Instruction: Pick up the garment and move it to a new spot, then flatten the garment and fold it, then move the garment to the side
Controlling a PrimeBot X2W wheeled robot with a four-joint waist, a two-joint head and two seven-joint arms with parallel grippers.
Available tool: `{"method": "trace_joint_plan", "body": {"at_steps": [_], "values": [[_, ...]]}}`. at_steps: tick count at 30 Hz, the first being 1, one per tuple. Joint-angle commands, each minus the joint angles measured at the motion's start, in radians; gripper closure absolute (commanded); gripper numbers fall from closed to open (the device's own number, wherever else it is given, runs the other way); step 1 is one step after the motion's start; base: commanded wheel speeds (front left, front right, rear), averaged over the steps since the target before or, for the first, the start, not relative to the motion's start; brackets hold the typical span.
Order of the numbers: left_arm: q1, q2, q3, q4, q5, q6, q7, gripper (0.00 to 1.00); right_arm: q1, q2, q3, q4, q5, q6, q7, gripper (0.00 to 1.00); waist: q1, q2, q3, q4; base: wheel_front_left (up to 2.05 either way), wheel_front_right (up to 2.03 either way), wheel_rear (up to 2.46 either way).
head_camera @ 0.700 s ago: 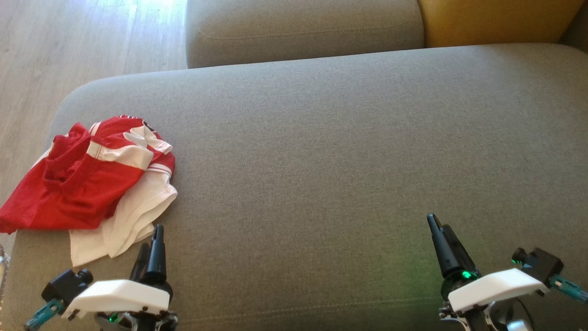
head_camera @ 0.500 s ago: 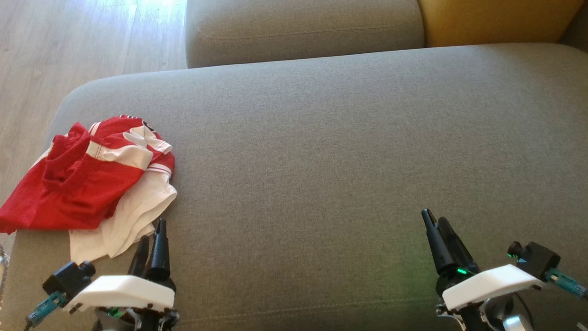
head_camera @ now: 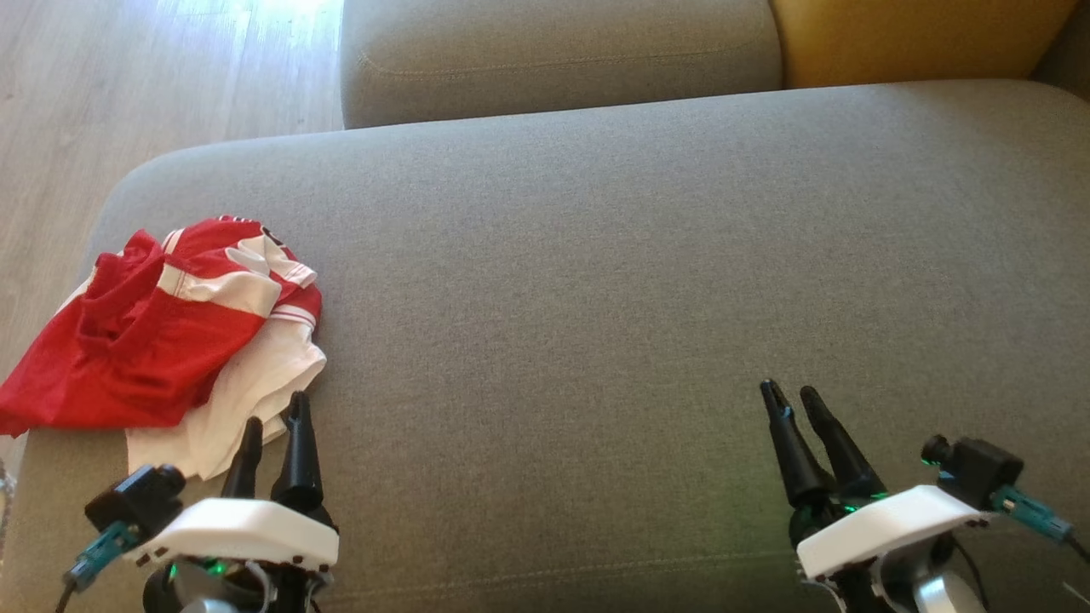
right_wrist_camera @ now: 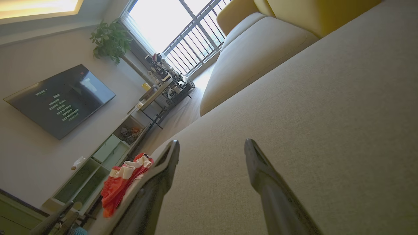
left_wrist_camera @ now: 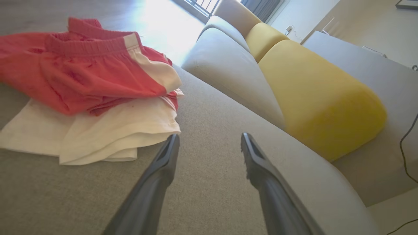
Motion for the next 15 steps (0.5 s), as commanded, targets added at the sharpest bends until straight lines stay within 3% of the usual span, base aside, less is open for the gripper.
{"method": "trace_joint_plan", "body": {"at_steps": [1, 15], "values": [[-0.045, 0.023, 0.008, -0.05, 0.04, 0.012, -0.014, 0.0, -0.06, -0.009, 0.025, -0.048, -0.042, 0.0, -0.018, 0.0, 0.0, 0.0, 0.0, -0.001, 0.0, 0.0, 0.0], [-0.038, 0.037, -0.025, -0.079, 0.202, 0.064, -0.055, 0.0, -0.061, -0.011, 0.021, -0.096, -0.219, 0.0, -0.06, 0.0, 0.0, 0.0, -0.01, -0.001, 0.0, 0.0, 0.0]]}}
